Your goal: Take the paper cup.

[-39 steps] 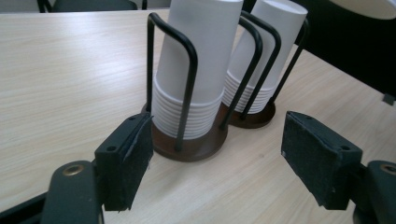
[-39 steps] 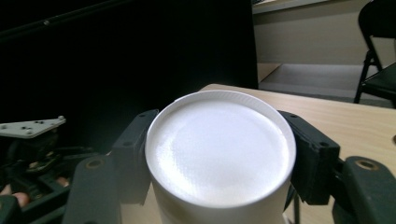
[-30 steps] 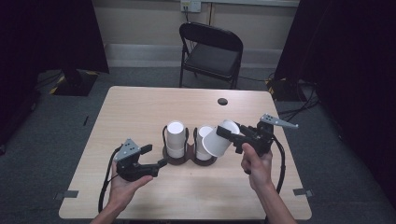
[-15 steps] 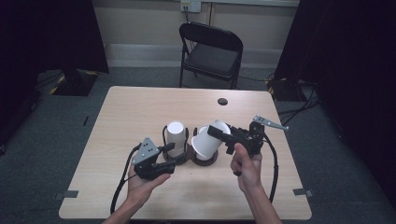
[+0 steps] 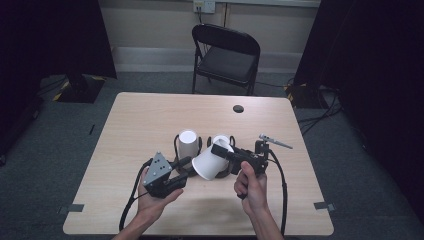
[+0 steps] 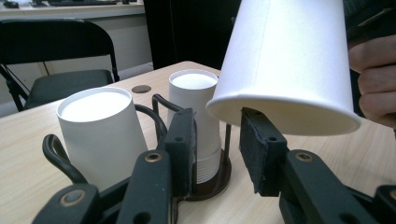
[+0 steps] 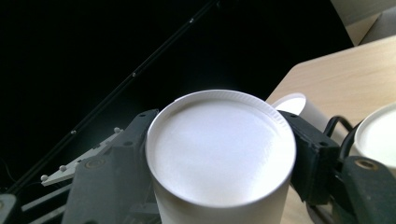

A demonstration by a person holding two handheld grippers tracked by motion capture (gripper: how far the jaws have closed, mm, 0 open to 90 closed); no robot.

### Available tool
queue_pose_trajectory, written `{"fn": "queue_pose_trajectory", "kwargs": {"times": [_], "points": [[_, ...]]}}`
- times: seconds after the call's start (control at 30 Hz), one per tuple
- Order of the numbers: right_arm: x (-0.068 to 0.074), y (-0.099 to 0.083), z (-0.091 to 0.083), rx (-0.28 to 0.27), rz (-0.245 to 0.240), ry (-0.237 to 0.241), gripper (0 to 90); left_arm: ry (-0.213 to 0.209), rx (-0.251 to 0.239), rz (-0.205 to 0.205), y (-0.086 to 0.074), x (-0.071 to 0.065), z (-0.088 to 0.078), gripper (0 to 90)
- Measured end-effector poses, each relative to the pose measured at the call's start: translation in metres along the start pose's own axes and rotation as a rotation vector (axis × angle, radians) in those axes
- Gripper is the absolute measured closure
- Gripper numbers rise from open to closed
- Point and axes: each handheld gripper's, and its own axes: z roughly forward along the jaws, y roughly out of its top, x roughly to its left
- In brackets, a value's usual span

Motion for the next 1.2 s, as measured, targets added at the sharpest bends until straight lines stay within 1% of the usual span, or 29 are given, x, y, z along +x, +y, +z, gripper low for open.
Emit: {"fn": "queue_pose_trajectory", "kwargs": {"times": [0.03, 0.07, 0.1, 0.13, 0.17, 0.23, 0.27, 0.3, 0.33, 0.4, 0.43, 0.47, 0.5, 0.53, 0.57, 0.63, 0.67, 0.7, 0.73, 0.8, 0.83, 0.87, 0.9, 0.93, 1.0, 1.1, 1.13, 1.2], "points": [[0.001, -0.001, 0.001, 0.002, 0.015, 0.009, 34.2, 0.001, 0.003, 0.004, 0.0, -0.001, 0.0, 66.2], [0.001, -0.001, 0.001, 0.002, 0.015, 0.009, 34.2, 0.0, 0.002, 0.007, 0.0, -0.001, 0.0, 66.2], [0.002, -0.004, 0.005, 0.014, 0.033, 0.018, 34.1, 0.003, -0.005, 0.013, 0.0, -0.002, 0.0, 66.4], [0.002, -0.004, 0.005, 0.014, 0.033, 0.018, 34.1, 0.003, -0.005, 0.013, 0.0, -0.002, 0.0, 66.4], [0.003, -0.006, 0.009, 0.033, 0.046, 0.025, 34.1, 0.008, -0.009, 0.015, 0.0, -0.002, 0.0, 66.4], [0.004, -0.008, 0.012, 0.045, 0.055, 0.028, 34.1, 0.009, -0.02, 0.015, 0.0, -0.002, -0.001, 66.4], [0.005, -0.009, 0.014, 0.044, 0.066, 0.032, 34.1, 0.019, -0.023, 0.019, 0.0, -0.003, -0.002, 66.4], [0.005, -0.009, 0.014, 0.044, 0.066, 0.032, 34.1, 0.019, -0.023, 0.019, 0.0, -0.003, -0.002, 66.4], [0.005, -0.01, 0.017, 0.042, 0.087, 0.046, 34.1, 0.019, -0.029, 0.022, 0.0, -0.003, -0.002, 66.4], [0.006, -0.01, 0.018, 0.044, 0.091, 0.047, 34.1, 0.013, -0.034, 0.025, -0.001, -0.003, -0.002, 64.9], [0.007, -0.012, 0.021, 0.049, 0.094, 0.039, 34.1, 0.014, -0.03, 0.033, -0.001, -0.001, -0.002, 65.1], [0.007, -0.013, 0.023, 0.052, 0.098, 0.044, 34.1, 0.016, -0.034, 0.019, -0.003, 0.001, -0.001, 65.6], [0.007, -0.013, 0.024, 0.058, 0.1, 0.045, 34.1, 0.016, -0.034, 0.019, -0.003, 0.001, -0.001, 66.5], [0.007, -0.013, 0.024, 0.058, 0.1, 0.045, 34.1, 0.017, -0.039, 0.008, -0.004, 0.002, -0.001, 66.5], [0.007, -0.016, 0.028, 0.073, 0.109, 0.051, 34.1, 0.022, -0.039, 0.023, -0.004, 0.001, -0.002, 69.3], [0.007, -0.017, 0.03, 0.076, 0.117, 0.058, 34.0, 0.02, -0.041, 0.03, -0.004, 0.001, -0.003, 69.6], [0.007, -0.017, 0.031, 0.075, 0.12, 0.058, 33.9, 0.01, -0.045, 0.037, -0.004, 0.002, -0.003, 69.8], [0.007, -0.018, 0.031, 0.073, 0.129, 0.05, 33.8, 0.018, -0.046, 0.033, -0.004, 0.003, -0.004, 70.2], [0.007, -0.017, 0.032, 0.076, 0.133, 0.046, 33.7, 0.015, -0.048, 0.025, -0.004, 0.004, -0.004, 71.4], [0.004, -0.017, 0.033, 0.093, 0.158, 0.048, 33.4, 0.015, -0.048, 0.024, -0.004, 0.005, -0.005, 73.8], [0.004, -0.017, 0.033, 0.097, 0.156, 0.043, 32.8, 0.012, -0.053, 0.02, -0.004, 0.006, -0.005, 76.1], [0.004, -0.018, 0.033, 0.102, 0.148, 0.026, 31.9, 0.003, -0.06, 0.017, -0.003, 0.007, -0.007, 78.7], [0.004, -0.019, 0.034, 0.11, 0.147, 0.015, 30.8, 0.003, -0.06, 0.017, -0.003, 0.007, -0.007, 80.2], [0.003, -0.02, 0.035, 0.125, 0.147, 0.005, 30.2, -0.004, -0.062, 0.024, -0.001, 0.007, -0.008, 79.8], [0.003, -0.021, 0.036, 0.119, 0.139, 0.005, 30.0, -0.003, -0.064, 0.024, -0.001, 0.009, -0.01, 81.2], [0.004, -0.023, 0.037, 0.11, 0.111, -0.022, 28.1, -0.016, -0.057, 0.014, -0.004, 0.011, -0.01, 83.4], [0.004, -0.023, 0.037, 0.109, 0.101, -0.033, 27.4, -0.03, -0.053, 0.006, -0.004, 0.011, -0.01, 84.5], [0.004, -0.023, 0.036, 0.106, 0.076, -0.056, 25.5, -0.051, -0.046, 0.015, -0.003, 0.011, -0.011, 85.8]]}}
